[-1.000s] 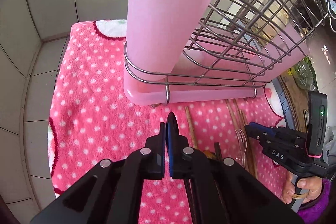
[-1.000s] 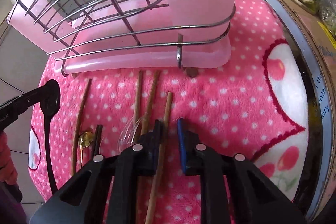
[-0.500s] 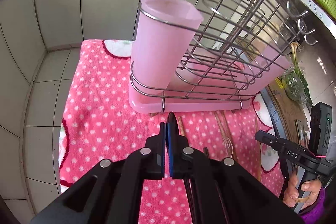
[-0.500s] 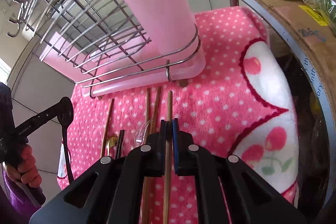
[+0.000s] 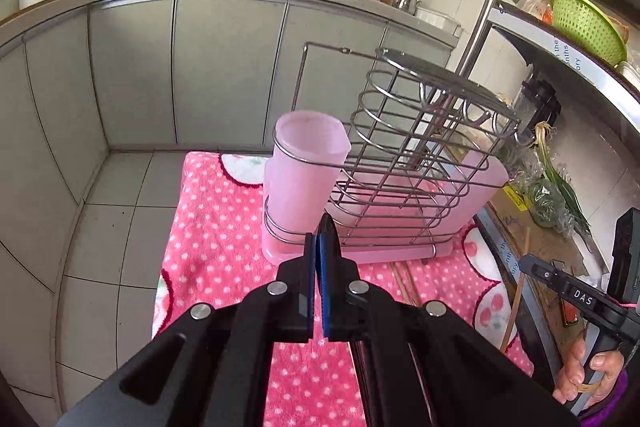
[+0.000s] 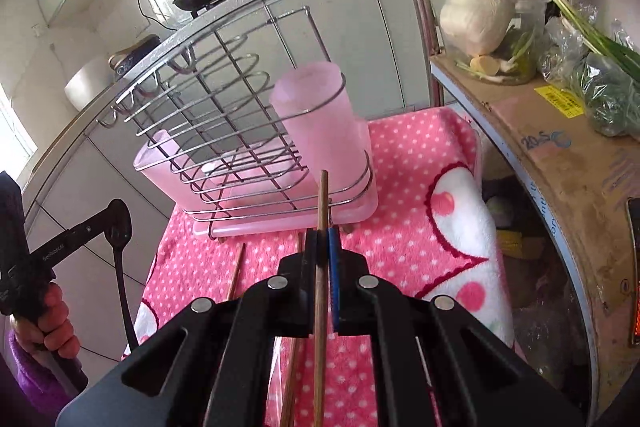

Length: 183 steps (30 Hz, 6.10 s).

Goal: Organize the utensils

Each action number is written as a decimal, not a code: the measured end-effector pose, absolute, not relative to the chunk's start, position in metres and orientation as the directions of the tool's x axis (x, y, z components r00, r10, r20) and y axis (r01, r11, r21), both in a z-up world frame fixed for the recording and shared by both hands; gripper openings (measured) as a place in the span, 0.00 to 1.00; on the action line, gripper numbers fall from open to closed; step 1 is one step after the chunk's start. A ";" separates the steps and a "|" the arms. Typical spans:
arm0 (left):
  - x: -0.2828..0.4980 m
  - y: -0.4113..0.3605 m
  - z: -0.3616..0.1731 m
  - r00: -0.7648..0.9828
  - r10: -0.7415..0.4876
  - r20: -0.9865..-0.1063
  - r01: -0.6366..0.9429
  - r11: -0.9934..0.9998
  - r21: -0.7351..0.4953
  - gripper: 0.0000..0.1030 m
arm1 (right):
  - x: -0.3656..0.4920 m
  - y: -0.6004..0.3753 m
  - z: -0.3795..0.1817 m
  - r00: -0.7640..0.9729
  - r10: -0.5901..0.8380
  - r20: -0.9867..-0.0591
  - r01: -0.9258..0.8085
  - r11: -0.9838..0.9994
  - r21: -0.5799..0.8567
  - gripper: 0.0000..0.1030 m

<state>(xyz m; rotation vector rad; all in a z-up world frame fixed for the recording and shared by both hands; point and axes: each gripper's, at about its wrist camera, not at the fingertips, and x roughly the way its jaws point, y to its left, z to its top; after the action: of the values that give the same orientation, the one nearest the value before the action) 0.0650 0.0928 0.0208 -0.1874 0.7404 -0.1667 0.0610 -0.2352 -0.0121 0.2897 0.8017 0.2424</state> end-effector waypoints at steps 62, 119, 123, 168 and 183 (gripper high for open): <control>0.157 0.100 0.127 0.968 0.245 -0.059 -0.248 0.967 -0.061 0.02 | 0.159 -0.241 0.134 0.846 0.240 -0.475 -0.158 0.966 0.207 0.06; 0.191 0.114 0.055 0.816 -0.200 -0.542 0.005 0.940 -0.341 0.42 | 0.192 -0.249 0.075 0.722 0.297 -0.625 -0.134 0.946 0.295 0.35; 0.180 0.116 0.058 0.817 -0.187 -0.546 -0.005 0.944 -0.331 0.42 | 0.178 -0.253 0.074 0.728 0.301 -0.616 -0.130 0.943 0.306 0.35; 0.140 0.026 -0.107 0.358 -0.141 -0.923 0.020 0.989 -0.144 0.23 | 0.073 -0.241 -0.062 0.538 0.369 -0.758 -0.079 0.917 0.391 0.35; 0.119 0.018 -0.107 0.416 -0.136 -0.899 0.086 0.990 -0.110 0.00 | 0.107 -0.199 -0.093 0.437 0.395 -0.808 -0.107 0.915 0.389 0.29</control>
<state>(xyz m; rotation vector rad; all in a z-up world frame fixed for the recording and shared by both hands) 0.1188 0.0181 -0.1068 -0.0491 1.1336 -0.1393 0.1071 -0.1992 -0.0929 0.2990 1.0773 0.3180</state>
